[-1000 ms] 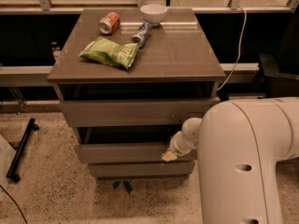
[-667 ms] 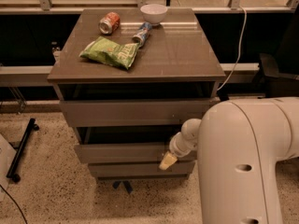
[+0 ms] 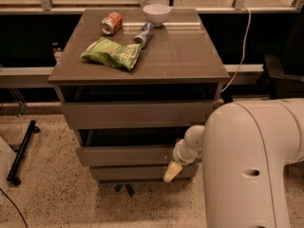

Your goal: Open middle drawer

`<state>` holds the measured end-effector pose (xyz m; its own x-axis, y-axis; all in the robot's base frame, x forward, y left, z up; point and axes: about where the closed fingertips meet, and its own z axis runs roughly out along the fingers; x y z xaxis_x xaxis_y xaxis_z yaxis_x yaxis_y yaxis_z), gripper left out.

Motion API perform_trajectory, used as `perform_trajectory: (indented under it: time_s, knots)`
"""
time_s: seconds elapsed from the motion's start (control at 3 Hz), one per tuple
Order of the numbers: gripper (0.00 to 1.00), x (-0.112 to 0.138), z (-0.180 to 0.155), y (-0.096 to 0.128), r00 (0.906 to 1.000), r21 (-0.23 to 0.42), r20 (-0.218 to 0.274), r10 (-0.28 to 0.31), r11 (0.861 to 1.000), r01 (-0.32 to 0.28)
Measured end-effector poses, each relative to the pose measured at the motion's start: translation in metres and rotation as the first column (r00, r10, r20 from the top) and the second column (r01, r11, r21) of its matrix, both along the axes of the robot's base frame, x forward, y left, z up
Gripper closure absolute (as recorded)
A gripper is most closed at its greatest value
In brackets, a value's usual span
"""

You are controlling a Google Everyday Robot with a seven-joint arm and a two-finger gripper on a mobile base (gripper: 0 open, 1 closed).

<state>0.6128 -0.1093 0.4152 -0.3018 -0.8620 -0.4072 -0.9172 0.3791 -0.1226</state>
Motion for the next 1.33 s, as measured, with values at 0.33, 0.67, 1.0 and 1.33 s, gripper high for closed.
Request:
perform_trajectory:
  time_s: [0.33,0.67,1.0,1.33]
  knots:
    - [0.18,-0.0188,-0.0051,-0.0068,0.9993,0.014,-0.005,0.037,0.999,-0.037]
    - [0.41,-0.0194,-0.0052,-0.0071,0.9993,0.014,-0.005,0.038,0.999,-0.038]
    - [0.72,-0.0194,-0.0024,-0.0071,0.9993,0.014,-0.005,0.038,0.999,-0.038]
    - [0.95,-0.0194,-0.0011,-0.0071,0.9993,0.014,-0.005,0.038,0.999,-0.038]
